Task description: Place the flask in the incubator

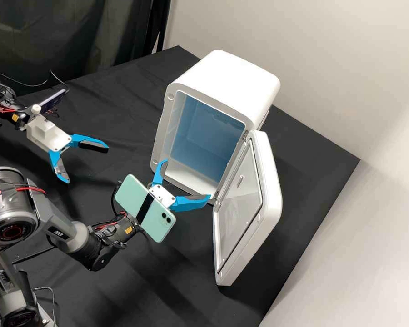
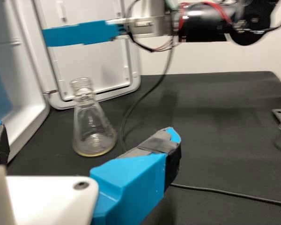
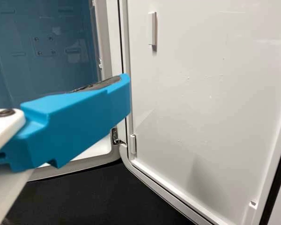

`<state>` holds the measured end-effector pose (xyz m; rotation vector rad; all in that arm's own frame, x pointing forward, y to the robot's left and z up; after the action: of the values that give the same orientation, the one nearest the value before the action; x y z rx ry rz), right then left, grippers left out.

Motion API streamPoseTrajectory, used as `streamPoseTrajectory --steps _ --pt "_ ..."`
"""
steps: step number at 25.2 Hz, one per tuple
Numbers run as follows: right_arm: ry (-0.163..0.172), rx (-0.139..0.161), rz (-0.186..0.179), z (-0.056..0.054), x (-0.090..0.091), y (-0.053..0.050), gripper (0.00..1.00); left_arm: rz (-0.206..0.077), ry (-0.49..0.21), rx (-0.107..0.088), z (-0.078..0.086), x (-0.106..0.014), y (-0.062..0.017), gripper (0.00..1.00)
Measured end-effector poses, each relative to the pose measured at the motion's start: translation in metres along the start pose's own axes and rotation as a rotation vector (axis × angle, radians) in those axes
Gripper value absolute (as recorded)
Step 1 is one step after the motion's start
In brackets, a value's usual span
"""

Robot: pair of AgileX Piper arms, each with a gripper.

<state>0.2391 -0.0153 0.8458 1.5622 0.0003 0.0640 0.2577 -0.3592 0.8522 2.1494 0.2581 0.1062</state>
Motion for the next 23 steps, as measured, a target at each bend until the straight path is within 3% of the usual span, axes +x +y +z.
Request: streamPoseTrajectory --steps 3,6,9,12,14,18,23 --pt "0.015 -0.012 -0.019 0.000 -0.001 0.000 1.00 0.012 -0.012 0.007 0.002 -0.001 0.0027 1.00" --pt "0.039 0.008 -0.022 -0.001 -0.007 0.010 1.00 0.012 -0.012 0.008 0.002 -0.001 0.0028 1.00" --pt "0.054 0.052 0.008 -0.003 -0.014 0.023 1.00 0.012 -0.012 0.008 0.002 -0.001 0.0028 1.00" --pt "0.062 0.061 0.043 -0.003 -0.020 0.034 1.00 0.012 -0.012 0.008 0.002 -0.001 0.0028 1.00" --pt "0.065 0.050 0.039 -0.003 -0.022 0.036 1.00 0.012 -0.012 0.008 0.002 -0.001 0.0028 1.00" --pt "0.080 0.000 0.008 -0.004 -0.027 0.038 1.00 0.012 -0.012 0.008 0.002 -0.001 0.0028 1.00" --pt "0.080 -0.028 -0.022 -0.004 -0.036 0.035 1.00 0.012 -0.012 0.008 0.002 -0.001 0.0028 1.00"
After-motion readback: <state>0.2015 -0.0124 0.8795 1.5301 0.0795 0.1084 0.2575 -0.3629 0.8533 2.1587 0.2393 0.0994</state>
